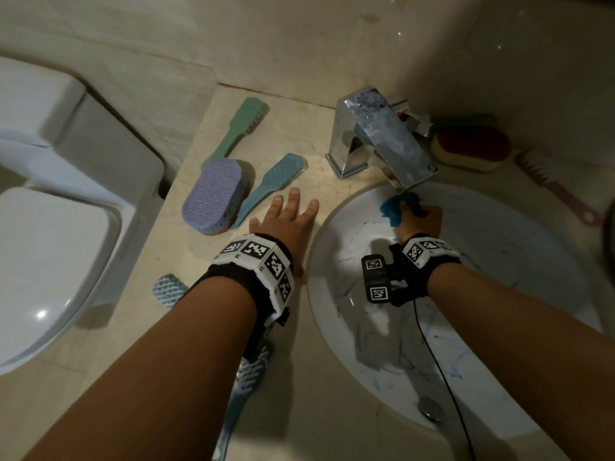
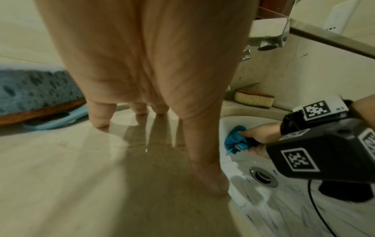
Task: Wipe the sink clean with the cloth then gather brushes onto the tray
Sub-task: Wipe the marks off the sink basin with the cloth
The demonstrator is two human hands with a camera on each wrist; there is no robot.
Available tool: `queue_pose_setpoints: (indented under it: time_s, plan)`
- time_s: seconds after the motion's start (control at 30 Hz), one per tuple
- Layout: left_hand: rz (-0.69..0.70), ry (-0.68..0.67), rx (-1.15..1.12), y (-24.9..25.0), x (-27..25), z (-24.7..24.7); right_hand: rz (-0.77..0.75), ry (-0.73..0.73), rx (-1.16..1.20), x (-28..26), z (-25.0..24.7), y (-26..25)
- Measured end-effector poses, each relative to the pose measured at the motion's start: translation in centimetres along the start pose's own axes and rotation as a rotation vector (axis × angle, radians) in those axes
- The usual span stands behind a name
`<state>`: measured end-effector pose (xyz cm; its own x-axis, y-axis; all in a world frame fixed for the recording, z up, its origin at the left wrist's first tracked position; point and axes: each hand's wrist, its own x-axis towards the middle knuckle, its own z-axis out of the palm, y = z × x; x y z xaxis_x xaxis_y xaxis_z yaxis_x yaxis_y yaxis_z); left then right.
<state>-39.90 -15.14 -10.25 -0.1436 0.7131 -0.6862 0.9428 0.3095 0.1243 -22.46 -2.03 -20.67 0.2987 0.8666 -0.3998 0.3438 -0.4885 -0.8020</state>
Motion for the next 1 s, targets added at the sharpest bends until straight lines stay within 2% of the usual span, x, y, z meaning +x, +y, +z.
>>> queue_pose_setpoints:
  time_s: [0.1,0.23,0.3,0.47,0.57,0.67,0.73,0.9,1.0]
  plan:
    - [-0.005,-0.002,-0.011,0.0,0.0,0.0,-0.036,-0.070,-0.018,-0.4,0.2,-0.7]
    - [-0.012,-0.009,-0.001,0.1,0.1,-0.1,-0.142,-0.320,-0.058,-3.0,1.8,-0.6]
    - [-0.011,-0.024,-0.003,0.1,0.2,-0.1,-0.199,-0.347,-0.066,-3.8,2.0,0.0]
    - [-0.008,-0.020,0.002,0.0,0.1,-0.1,-0.059,-0.285,0.025,-2.4,0.1,0.5]
    - [-0.006,-0.017,0.007,0.1,0.1,-0.2,0.055,-0.148,0.088,-1.0,-1.6,1.2]
    - [-0.007,-0.008,0.016,0.0,0.1,-0.1,0.041,0.036,-0.013,0.4,-2.8,1.3]
    - [-0.008,-0.005,0.025,0.0,0.1,-0.1,0.005,0.084,-0.035,0.7,-2.7,0.7]
    - [-0.005,-0.005,0.042,0.0,0.3,0.0,-0.024,0.100,0.023,0.6,-1.1,-0.4]
    - [-0.008,-0.004,0.043,0.1,0.2,0.0,-0.114,-0.059,-0.078,-0.4,0.5,-0.4]
